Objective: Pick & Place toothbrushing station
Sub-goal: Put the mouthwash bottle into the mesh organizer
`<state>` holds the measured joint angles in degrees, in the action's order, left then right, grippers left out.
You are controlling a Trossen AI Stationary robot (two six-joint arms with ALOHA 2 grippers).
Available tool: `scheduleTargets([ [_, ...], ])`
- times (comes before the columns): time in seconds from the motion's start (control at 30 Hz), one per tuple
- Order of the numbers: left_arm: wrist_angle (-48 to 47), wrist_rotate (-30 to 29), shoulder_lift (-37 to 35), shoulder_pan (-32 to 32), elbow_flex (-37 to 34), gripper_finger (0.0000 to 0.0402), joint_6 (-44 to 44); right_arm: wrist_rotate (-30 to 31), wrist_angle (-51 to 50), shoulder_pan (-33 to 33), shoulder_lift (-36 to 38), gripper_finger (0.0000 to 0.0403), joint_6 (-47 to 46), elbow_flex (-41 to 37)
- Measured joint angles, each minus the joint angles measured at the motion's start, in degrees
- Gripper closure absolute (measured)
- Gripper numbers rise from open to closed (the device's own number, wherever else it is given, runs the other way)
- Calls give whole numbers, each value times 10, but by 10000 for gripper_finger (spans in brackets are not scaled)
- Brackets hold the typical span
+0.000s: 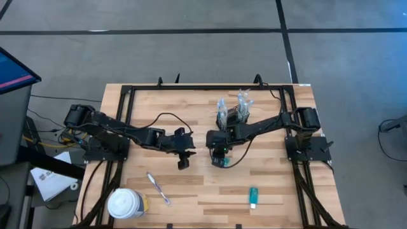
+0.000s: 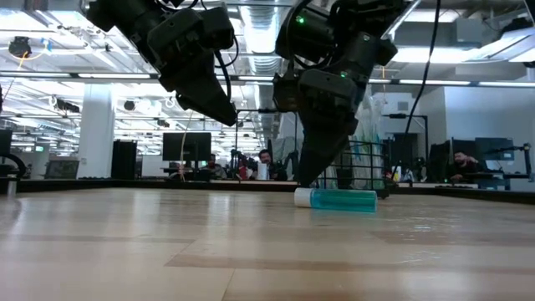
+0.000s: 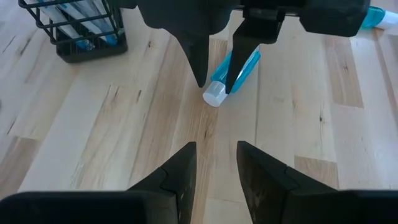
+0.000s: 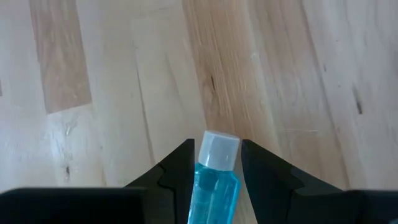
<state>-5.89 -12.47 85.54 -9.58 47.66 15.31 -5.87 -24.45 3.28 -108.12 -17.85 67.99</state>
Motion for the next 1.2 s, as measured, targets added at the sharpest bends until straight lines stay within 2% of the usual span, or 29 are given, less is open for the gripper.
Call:
scheduleTargets([
  [0.3,0,0,0,0,0,293,0,-1,26,10,-42,281,-1,7],
  [0.47,6,2,0,0,0,293,0,-1,-3,11,-65,281,12,33],
  [0.87,9,2,0,0,-5,293,0,-1,-97,12,-58,281,59,70],
  [1.2,9,1,0,0,-6,293,0,-3,-100,23,-58,281,60,71],
])
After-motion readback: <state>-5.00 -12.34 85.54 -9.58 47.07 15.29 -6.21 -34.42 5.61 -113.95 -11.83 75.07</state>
